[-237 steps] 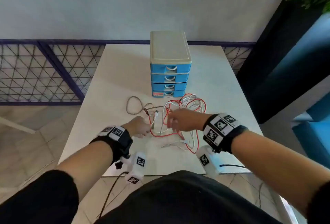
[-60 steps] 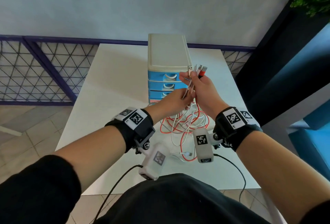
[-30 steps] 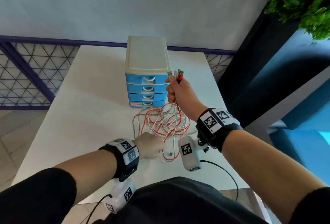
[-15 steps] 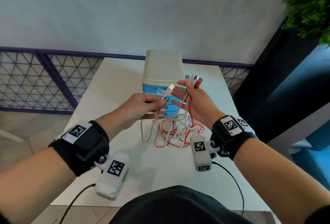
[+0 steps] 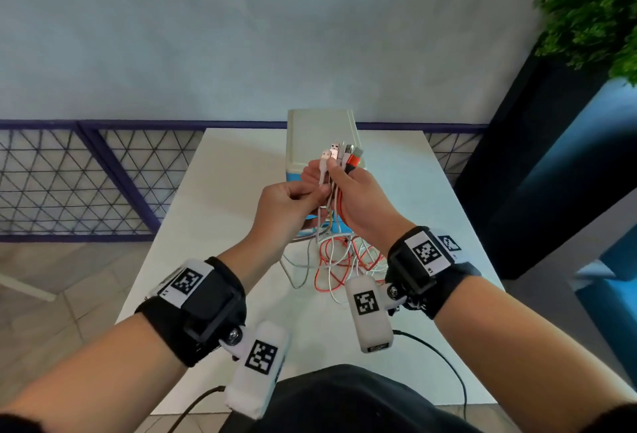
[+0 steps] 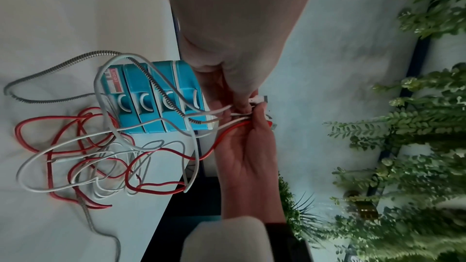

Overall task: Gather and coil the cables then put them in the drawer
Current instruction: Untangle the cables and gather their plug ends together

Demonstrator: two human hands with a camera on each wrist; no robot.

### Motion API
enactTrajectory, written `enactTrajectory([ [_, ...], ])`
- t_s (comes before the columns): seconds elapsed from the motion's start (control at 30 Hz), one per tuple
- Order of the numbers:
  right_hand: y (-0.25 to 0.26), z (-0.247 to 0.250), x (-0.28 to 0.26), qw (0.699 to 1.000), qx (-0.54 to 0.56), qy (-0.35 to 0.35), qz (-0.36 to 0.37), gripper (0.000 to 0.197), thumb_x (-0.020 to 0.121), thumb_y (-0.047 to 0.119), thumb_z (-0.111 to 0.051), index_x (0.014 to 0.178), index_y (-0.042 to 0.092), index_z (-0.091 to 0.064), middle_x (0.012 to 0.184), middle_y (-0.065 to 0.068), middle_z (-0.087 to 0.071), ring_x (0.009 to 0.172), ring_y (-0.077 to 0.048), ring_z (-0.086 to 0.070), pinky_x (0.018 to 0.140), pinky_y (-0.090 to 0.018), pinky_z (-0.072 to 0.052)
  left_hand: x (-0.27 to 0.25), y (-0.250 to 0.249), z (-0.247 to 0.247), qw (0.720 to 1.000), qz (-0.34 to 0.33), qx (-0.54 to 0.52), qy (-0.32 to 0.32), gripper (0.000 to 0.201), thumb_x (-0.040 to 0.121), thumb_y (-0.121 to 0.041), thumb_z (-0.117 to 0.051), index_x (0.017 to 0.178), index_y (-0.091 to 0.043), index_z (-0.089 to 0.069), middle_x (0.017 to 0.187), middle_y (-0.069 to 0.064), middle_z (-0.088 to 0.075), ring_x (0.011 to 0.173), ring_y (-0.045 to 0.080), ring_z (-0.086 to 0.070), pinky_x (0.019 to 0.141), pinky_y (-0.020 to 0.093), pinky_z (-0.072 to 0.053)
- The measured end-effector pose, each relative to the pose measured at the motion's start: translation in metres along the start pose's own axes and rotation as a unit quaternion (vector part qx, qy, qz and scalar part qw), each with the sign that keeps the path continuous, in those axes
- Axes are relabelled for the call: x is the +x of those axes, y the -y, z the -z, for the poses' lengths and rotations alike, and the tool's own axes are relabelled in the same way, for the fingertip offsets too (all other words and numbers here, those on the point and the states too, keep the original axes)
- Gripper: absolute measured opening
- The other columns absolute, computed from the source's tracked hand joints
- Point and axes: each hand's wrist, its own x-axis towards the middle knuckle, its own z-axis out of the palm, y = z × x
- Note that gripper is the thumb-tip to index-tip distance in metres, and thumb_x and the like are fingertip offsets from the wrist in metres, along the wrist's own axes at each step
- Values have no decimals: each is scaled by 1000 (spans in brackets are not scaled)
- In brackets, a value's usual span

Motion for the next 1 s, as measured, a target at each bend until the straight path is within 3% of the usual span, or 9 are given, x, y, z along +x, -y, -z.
enactTrajectory([
  [0.13,3,3,-5,995,99,-6,-12,31,103,20,-39,103,0,-63,104,-17,-68,100,-26,-67,94,-38,-52,0,-2,1,1000,-23,1,-11,15,85,-23,-68,85,-9,-74,74,7,-73,64,16,-71,67,31,-60],
  [0.3,4,1,-11,992,125,-17,0,30,103,18,-40,102,0,-63,102,-18,-70,93,-26,-70,79,-35,-58,1,-3,1,999,-4,-51,-13,14,86,-22,-67,84,-10,-73,70,2,-72,62,11,-69,67,30,-61],
  [0.37,4,1,-11,990,142,-16,5,30,103,18,-39,106,-1,-62,108,-21,-69,97,-29,-69,81,-39,-58,4,-4,1,998,0,-59,-10,16,86,-22,-66,86,-7,-73,71,3,-71,62,11,-69,66,28,-61],
  [0.5,4,0,-10,998,54,-21,5,31,103,22,-40,105,3,-64,103,-15,-70,94,-25,-69,80,-38,-57,6,-5,-1,999,-14,-42,19,13,85,-19,-68,81,-8,-73,64,-1,-71,57,10,-69,58,23,-58],
  [0.6,-2,-13,-4,1000,9,19,-4,32,103,25,-39,106,2,-62,104,-16,-66,96,-27,-66,82,-39,-55,11,-6,13,999,-2,-33,29,19,86,-25,-67,84,-7,-74,72,4,-71,57,8,-68,58,19,-56],
  [0.7,0,-14,-1,999,38,6,8,30,104,21,-37,98,2,-59,94,-11,-61,87,-22,-61,76,-31,-54,18,-8,19,991,-15,120,64,32,86,-44,-62,83,-15,-74,78,-4,-71,67,1,-63,65,14,-48],
  [0.77,5,-15,4,999,44,-25,14,32,104,23,-38,90,7,-63,92,-5,-57,84,-16,-58,69,-27,-53,21,-7,21,981,-8,165,102,39,86,-50,-59,83,-13,-70,83,-2,-67,78,7,-58,71,21,-44],
  [0.9,12,-7,5,998,24,-47,-19,31,99,34,-47,88,18,-71,86,0,-53,72,-19,-59,62,-35,-53,13,4,10,973,0,130,192,34,84,-41,-66,110,-19,-62,107,-2,-69,101,12,-64,90,28,-49],
  [1.0,8,-8,2,999,7,-39,-37,29,98,36,-49,89,19,-71,80,3,-58,64,-15,-62,58,-31,-52,10,8,6,969,-31,148,194,33,86,-37,-64,113,-18,-60,106,-1,-69,99,12,-64,86,21,-49],
])
